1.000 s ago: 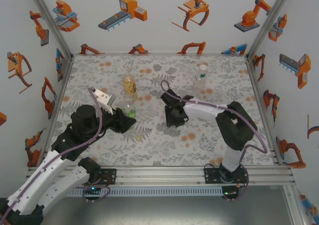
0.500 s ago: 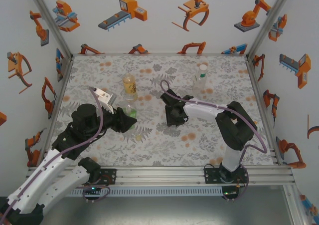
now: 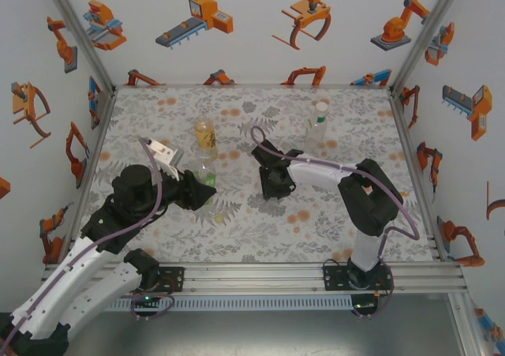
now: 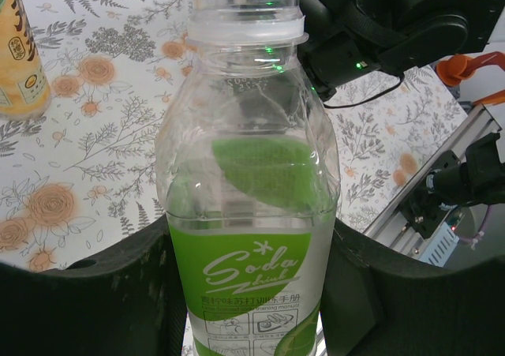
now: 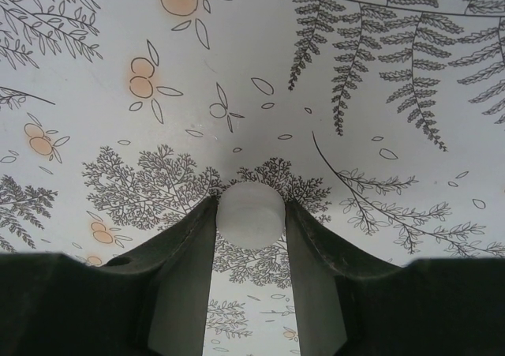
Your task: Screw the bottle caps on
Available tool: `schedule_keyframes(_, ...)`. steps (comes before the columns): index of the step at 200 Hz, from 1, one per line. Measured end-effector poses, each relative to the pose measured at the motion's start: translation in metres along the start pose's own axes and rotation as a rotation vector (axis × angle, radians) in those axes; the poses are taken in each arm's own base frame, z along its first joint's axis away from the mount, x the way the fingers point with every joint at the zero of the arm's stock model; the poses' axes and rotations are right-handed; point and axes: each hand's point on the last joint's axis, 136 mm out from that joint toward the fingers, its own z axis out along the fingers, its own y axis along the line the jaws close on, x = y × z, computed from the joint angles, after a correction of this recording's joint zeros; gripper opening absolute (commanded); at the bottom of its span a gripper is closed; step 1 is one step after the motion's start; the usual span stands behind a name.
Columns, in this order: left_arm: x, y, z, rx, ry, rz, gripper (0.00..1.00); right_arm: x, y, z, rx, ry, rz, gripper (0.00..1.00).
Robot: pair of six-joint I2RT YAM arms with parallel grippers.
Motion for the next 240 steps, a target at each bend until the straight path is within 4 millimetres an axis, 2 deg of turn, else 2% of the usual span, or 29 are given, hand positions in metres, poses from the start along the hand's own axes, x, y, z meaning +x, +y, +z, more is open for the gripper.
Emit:
schedule_keyframes(120,0.0,-0.001,-0.005,0.002,-0.005,0.001,0.16,0.001,0.005,0.001,0.007,0.005,-0.023,0.4)
schedule_keyframes(204,-0.002,-0.01,-0.004,0.046,0.006,0.025,0.16,0.003,0.006,-0.001,0.005,0.012,-0.027,0.2)
schedule_keyframes(226,-0.004,-0.016,-0.002,0.073,0.027,0.05,0.12,0.002,0.008,-0.012,-0.012,0.007,-0.026,0.16)
schedule_keyframes(240,-0.004,-0.02,0.0,0.094,0.056,0.071,0.09,-0.003,0.012,-0.028,-0.044,-0.022,-0.026,0.15)
